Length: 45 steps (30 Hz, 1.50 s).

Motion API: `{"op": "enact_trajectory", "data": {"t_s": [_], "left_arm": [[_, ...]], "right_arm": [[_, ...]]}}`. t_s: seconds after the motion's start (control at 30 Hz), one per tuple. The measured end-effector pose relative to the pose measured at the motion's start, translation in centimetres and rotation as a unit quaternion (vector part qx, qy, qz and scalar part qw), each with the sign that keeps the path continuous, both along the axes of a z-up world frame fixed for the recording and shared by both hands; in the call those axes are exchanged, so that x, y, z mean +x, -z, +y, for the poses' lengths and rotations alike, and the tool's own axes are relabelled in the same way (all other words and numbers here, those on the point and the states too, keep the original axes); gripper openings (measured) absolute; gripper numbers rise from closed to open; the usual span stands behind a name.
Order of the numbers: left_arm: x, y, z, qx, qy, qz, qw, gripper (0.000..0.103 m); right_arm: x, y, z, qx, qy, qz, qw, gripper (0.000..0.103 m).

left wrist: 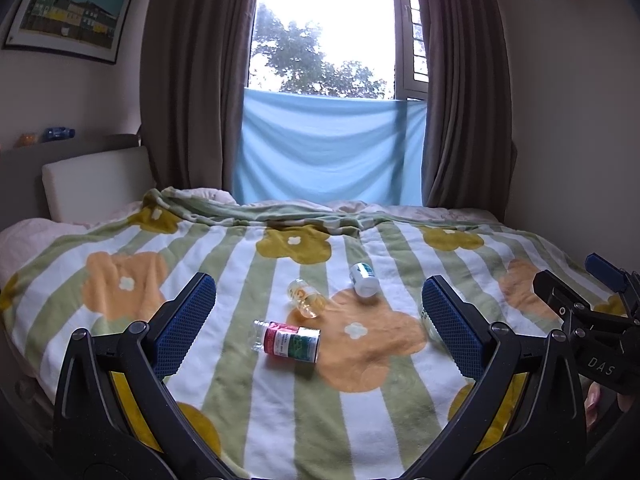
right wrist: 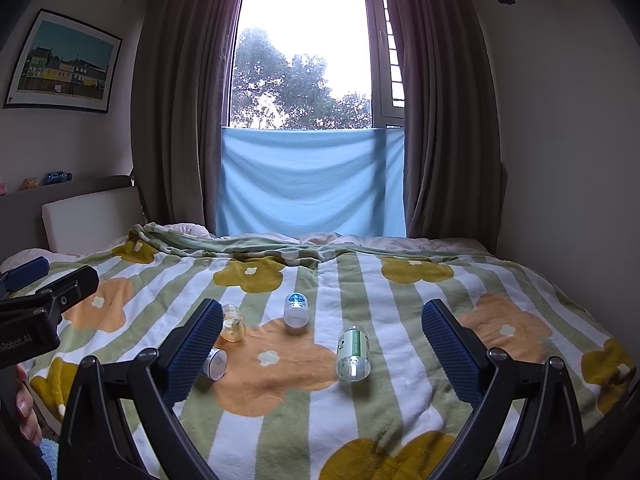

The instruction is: Flip cup upside down

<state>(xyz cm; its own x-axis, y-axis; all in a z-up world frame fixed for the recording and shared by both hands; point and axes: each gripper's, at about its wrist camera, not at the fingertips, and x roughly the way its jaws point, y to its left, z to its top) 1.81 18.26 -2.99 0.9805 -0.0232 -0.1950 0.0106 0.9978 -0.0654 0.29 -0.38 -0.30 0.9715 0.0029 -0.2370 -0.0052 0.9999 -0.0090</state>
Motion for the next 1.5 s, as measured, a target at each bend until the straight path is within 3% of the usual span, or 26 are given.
{"op": "enact_trajectory", "data": {"t_s": [0.17, 0.47, 0.63, 0.83, 1.07, 1.23, 1.43, 1.5], "left_arm": [[0.3, 0.2, 0.2, -0.003, 0.003, 0.006, 1.0000, 0.103], [4.0, 0.5, 0.5, -0.008, 0.020, 0.062, 0.9978, 0.103], [9.1, 0.2, 0.2, -0.008, 0.039, 0.097, 0.9945, 0.103], [18.5, 0.6, -1.7, -0.009, 0.078, 0.156, 0.9847, 0.103], [32.7, 3.5, -4.9, 0.010, 0.107, 0.250, 0.9622, 0.103], [43.5, 6.6, -7.1, 0.020, 0.105, 0.330, 0.9381, 0.103], [53.0, 12.0, -10.2, 0.033, 0.100, 0.437, 0.8931, 0.103], [54.8, 14.1, -10.9, 0.027, 0.100, 0.477, 0.8729, 0.103]], "right_arm": [[0.0, 0.3, 0.4, -0.001, 0.000, 0.002, 1.000, 0.099], [1.7, 1.9, 0.8, 0.001, -0.005, 0.020, 1.000, 0.099], [3.5, 3.3, 0.5, -0.002, -0.001, 0.036, 0.999, 0.099], [8.2, 6.2, 0.6, -0.010, -0.016, 0.079, 0.997, 0.099], [12.7, 10.5, 0.9, -0.005, -0.030, 0.129, 0.991, 0.099], [14.3, 12.9, 1.3, 0.010, -0.041, 0.156, 0.987, 0.099], [14.9, 15.0, 1.8, 0.012, -0.047, 0.172, 0.984, 0.099], [14.8, 15.5, 1.8, 0.012, -0.047, 0.176, 0.983, 0.099]]}}
